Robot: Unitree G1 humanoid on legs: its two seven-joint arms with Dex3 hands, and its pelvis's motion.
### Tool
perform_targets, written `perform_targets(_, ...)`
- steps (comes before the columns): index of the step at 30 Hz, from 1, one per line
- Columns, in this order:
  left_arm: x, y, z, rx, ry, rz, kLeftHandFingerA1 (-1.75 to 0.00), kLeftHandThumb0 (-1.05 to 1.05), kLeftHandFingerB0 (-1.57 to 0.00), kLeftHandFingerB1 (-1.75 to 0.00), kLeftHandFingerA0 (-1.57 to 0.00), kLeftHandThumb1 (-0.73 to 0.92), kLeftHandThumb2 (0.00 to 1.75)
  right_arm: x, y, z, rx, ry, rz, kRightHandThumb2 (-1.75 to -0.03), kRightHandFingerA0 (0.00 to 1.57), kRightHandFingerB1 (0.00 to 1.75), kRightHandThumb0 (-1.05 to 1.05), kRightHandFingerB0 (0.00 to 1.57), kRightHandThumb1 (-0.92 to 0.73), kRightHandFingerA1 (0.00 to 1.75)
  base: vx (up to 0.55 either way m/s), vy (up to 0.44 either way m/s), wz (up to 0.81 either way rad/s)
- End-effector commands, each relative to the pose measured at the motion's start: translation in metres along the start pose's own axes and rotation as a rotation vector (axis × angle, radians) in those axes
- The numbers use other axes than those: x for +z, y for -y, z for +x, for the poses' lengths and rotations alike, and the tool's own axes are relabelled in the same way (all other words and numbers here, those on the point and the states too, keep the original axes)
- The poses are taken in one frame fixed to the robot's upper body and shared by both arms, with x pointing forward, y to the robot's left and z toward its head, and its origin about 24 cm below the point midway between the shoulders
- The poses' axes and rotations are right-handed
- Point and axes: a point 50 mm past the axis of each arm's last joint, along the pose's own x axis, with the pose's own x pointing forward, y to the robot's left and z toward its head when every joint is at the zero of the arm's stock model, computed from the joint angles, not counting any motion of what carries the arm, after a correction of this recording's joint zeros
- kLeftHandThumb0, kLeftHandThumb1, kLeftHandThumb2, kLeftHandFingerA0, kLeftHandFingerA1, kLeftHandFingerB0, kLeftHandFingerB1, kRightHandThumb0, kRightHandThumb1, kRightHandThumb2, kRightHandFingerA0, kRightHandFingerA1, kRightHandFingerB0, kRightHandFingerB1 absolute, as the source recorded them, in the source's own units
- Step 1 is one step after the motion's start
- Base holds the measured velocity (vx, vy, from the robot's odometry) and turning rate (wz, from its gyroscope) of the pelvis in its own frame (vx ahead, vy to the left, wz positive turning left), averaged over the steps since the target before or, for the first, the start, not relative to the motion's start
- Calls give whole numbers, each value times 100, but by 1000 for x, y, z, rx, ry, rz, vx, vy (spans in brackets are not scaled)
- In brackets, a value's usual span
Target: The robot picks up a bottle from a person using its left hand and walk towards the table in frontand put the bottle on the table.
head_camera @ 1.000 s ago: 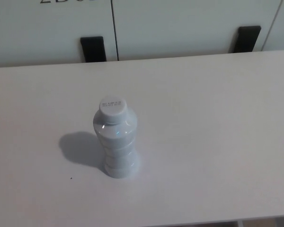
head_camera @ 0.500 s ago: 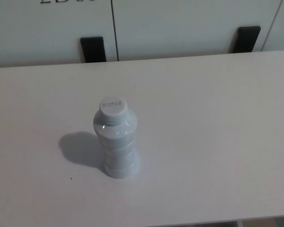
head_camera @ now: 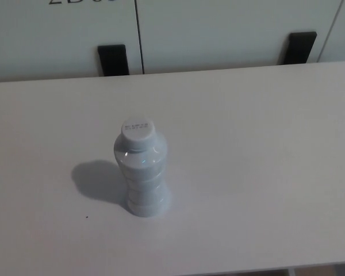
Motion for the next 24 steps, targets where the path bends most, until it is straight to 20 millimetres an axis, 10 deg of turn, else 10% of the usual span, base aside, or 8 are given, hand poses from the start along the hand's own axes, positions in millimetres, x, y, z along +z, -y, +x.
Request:
perform_targets(1, -92, -50, 34, 64, -926, 484, -55, -32, -51, -45, -68, 77, 62, -16, -11, -3, 1, -61, -49, -62, 62, 40, -46, 52, -73, 47, 0, 0, 0)
perform_targets(9, -112, -52, 44, 450, -913, 76, -59, -43, -53, -50, -62, 73, 61, -24, -8, -6, -19, -55, -2, -61, 62, 40, -43, 52, -71, 46, 0, 0, 0)
perform_targets(24, -118, -54, 34, 431, -956, 172, -61, -39, -57, -49, -72, 75, 62, -18, -12, -4, -4, -47, -15, -62, 61, 40, -44, 50, -73, 45, 0, 0, 0)
